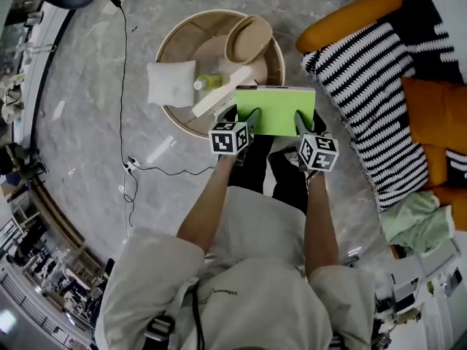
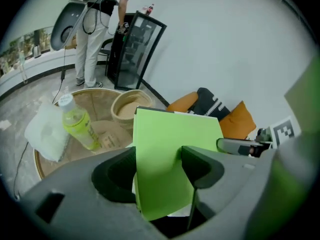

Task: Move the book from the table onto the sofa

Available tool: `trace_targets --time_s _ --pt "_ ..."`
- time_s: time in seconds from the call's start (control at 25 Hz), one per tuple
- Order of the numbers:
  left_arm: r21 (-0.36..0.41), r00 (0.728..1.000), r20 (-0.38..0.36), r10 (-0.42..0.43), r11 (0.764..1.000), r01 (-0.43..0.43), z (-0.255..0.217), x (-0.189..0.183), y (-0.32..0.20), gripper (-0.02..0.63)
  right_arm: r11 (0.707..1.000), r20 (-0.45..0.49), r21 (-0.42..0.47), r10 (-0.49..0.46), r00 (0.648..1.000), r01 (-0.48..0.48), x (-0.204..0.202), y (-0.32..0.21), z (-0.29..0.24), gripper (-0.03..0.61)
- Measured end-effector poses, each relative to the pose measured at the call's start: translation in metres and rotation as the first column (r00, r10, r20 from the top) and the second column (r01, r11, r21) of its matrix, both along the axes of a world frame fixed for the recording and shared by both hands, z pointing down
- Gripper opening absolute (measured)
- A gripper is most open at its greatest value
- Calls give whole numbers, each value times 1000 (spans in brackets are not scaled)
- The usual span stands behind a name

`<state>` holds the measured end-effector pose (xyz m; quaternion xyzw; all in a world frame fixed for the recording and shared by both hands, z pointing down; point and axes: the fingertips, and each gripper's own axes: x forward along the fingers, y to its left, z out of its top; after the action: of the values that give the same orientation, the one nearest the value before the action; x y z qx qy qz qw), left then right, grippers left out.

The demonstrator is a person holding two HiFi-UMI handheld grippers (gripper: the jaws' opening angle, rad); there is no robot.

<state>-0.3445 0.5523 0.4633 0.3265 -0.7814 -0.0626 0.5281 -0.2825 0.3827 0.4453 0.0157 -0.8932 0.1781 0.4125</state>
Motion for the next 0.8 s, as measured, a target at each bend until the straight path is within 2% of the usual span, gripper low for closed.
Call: trace_targets --time_s 0.12,0.28,0.44,0.6,0.8 --pt "34 994 17 105 994 -105 -22 9 -41 282 996 49 32 80 996 -81 26 -33 -28 202" --pt "62 964 70 255 964 -259 -53 27 -109 282 971 93 54 228 969 -233 69 -85 -58 202" --pt "74 922 120 367 923 -377 -85 57 -172 282 924 138 54 367 920 -377 119 -134 -89 204" --pt "74 883 157 442 886 -457 -117 94 -224 282 863 187 16 493 850 -505 172 -173 -117 202" --pt "56 825 237 512 841 -538 -150 135 -271 282 808 247 -8 572 782 -589 224 -206 -139 202"
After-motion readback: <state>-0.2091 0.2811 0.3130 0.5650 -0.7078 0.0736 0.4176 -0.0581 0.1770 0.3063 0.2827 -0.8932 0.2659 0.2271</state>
